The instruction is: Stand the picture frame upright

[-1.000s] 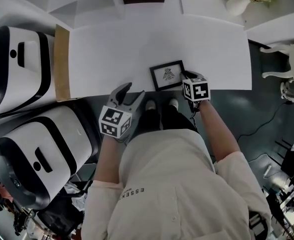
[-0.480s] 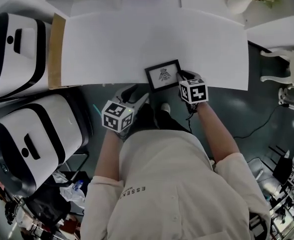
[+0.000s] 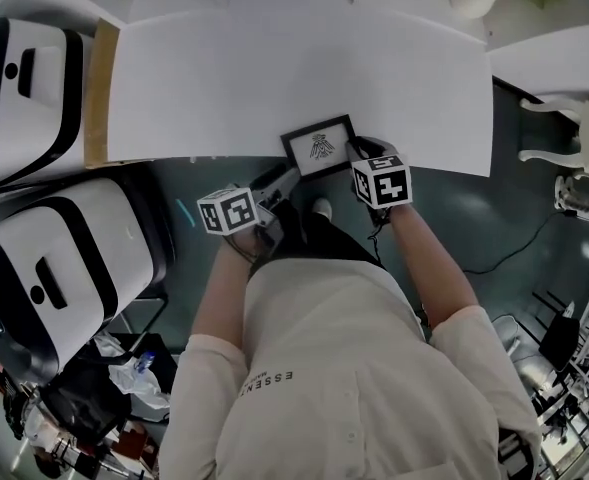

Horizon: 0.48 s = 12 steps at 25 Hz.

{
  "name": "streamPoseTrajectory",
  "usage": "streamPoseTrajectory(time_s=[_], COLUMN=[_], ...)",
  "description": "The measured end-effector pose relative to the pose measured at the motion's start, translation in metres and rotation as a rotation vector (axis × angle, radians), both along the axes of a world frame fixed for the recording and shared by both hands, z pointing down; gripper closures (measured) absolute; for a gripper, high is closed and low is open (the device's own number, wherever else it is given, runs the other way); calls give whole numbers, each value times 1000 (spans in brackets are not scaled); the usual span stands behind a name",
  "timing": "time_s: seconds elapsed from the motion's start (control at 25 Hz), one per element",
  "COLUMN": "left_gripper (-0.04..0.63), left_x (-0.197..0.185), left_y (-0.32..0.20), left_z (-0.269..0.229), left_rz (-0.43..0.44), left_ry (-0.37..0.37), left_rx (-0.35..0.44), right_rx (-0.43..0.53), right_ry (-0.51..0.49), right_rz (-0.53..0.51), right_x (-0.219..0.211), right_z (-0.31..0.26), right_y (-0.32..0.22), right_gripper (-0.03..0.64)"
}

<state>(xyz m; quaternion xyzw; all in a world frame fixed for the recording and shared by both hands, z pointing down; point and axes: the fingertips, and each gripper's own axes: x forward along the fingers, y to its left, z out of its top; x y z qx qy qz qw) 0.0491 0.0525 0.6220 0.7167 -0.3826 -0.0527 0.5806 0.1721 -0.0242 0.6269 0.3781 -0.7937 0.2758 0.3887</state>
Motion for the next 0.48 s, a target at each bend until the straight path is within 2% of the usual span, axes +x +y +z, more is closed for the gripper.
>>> streamPoseTrajectory(time_s=[0.16, 0.36, 0.48], left_gripper=[390, 403, 407], left_x=[10, 27, 35], left_y=[-6, -5, -7], left_z=[9, 19, 20], left_rz=[-27, 18, 36], left_ry=[80, 127, 149], left_rx=[-42, -87, -87], right_rx=[-6, -13, -12], right_ry=[0, 4, 9], right_rz=[1, 1, 1], right_x=[6, 15, 20], right_z=[1, 1, 0], right_y=[3, 11, 15], right_gripper=[531, 531, 532])
